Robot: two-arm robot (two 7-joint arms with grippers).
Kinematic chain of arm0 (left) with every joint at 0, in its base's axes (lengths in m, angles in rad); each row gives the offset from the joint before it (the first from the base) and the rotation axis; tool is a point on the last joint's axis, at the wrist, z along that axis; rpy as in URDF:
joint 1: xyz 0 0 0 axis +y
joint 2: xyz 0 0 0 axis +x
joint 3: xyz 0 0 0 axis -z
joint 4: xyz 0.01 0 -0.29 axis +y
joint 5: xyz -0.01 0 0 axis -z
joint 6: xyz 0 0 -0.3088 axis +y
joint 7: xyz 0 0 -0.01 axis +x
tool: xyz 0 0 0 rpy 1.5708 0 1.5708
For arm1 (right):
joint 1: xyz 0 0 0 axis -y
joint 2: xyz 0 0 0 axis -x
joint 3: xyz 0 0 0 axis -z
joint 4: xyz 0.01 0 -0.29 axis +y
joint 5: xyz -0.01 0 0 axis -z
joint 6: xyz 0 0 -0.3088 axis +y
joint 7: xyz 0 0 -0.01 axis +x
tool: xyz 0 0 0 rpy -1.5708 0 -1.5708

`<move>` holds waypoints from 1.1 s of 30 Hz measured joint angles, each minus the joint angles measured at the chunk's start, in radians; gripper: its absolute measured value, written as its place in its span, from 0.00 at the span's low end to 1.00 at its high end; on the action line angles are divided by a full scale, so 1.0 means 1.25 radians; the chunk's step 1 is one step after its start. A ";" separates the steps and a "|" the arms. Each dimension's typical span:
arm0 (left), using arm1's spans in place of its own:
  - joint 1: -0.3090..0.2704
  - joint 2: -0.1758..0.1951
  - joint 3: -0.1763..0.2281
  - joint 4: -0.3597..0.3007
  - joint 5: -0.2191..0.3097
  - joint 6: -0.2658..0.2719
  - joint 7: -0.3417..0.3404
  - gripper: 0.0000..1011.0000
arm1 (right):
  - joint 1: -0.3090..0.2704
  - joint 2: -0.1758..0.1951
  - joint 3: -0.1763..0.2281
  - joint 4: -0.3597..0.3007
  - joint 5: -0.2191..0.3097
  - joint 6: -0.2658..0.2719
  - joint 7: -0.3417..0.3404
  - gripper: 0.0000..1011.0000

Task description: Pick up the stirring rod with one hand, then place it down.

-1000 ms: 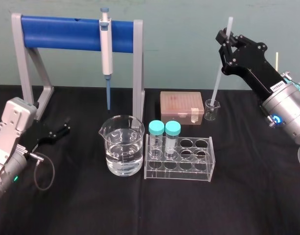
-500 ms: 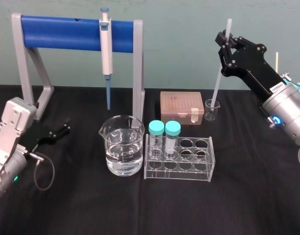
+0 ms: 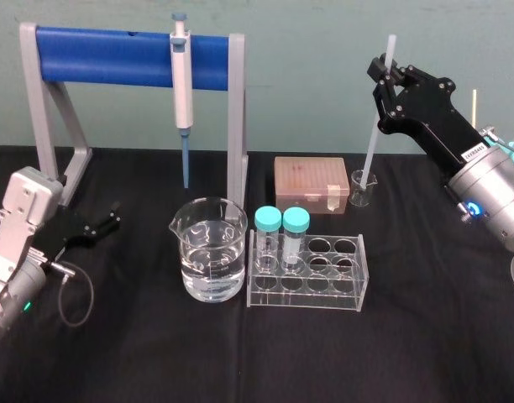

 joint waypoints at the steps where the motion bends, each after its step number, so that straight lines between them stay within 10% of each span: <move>1: 0.000 0.000 0.000 0.000 0.000 0.000 0.000 0.99 | 0.000 0.000 0.000 0.000 0.000 0.000 0.000 0.07; 33: 0.000 0.000 0.000 0.000 0.000 0.000 0.000 0.99 | -0.002 0.001 -0.004 -0.004 0.003 0.005 0.002 0.07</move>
